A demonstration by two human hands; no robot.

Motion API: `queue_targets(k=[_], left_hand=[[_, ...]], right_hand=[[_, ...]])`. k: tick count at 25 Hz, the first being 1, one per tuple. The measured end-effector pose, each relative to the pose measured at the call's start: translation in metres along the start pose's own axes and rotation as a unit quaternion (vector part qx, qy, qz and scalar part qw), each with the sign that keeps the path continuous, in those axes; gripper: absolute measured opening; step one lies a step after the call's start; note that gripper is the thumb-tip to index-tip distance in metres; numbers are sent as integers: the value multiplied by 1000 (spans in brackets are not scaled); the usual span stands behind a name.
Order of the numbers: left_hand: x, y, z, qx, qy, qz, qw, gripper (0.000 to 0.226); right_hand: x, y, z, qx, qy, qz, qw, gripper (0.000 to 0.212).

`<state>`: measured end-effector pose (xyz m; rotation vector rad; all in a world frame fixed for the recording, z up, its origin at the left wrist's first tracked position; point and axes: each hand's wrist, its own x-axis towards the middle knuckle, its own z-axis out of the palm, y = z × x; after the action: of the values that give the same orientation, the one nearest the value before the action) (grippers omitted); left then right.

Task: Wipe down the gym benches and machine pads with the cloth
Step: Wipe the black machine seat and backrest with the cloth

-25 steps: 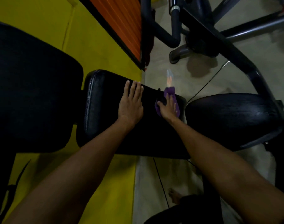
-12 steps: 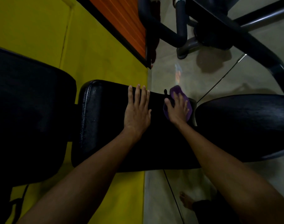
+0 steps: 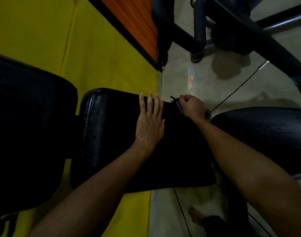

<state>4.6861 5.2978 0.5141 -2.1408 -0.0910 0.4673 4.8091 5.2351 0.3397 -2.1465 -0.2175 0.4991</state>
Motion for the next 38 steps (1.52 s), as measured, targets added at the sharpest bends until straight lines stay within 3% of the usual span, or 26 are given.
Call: queue_targets(k=[2, 3, 6, 9, 15, 17, 19, 22, 24, 28, 30, 34, 36, 38], left_hand=[[2, 1, 0, 6, 0, 1, 1000, 73], [2, 1, -1, 4, -1, 0, 1000, 73], [3, 5, 0, 5, 4, -6, 1000, 74], [6, 7, 1, 0, 1, -4, 1000, 75], [8, 10, 1, 7, 5, 8, 1000, 74], [9, 12, 4, 7, 10, 4, 1000, 74], [10, 12, 4, 15, 13, 1, 1000, 74], [7, 13, 1, 17, 2, 1, 1000, 75], [8, 12, 0, 17, -2, 1, 1000, 74], [7, 10, -1, 6, -11, 18, 1000, 71], [5, 9, -1, 3, -9, 36, 999, 69], [-1, 12, 0, -23, -8, 60, 998, 64], [-10, 19, -1, -34, -22, 65, 997, 64], [-21, 27, 0, -43, -31, 69, 996, 64]], right_hand=[[3, -7, -6, -9, -29, 75, 997, 46], [-1, -13, -4, -7, -17, 69, 997, 48], [-29, -15, 12, 73, 36, -73, 994, 50], [-19, 16, 11, 27, 15, -126, 992, 50], [9, 30, 7, 47, -5, 135, 990, 46], [-25, 12, 23, 115, 22, 146, 982, 45], [-83, -2, 34, 161, 43, 92, 982, 58], [-150, 20, 38, 164, -1, 47, 985, 65], [-141, 44, 36, 168, -36, 105, 980, 69], [-79, 46, 21, 210, -73, 280, 934, 70], [-92, 23, 20, 202, -69, 224, 951, 68], [-203, 6, 23, 171, -101, 9, 980, 64], [-230, 28, 21, 146, -128, 0, 981, 65], [-220, 52, 27, 123, -131, 46, 983, 67]])
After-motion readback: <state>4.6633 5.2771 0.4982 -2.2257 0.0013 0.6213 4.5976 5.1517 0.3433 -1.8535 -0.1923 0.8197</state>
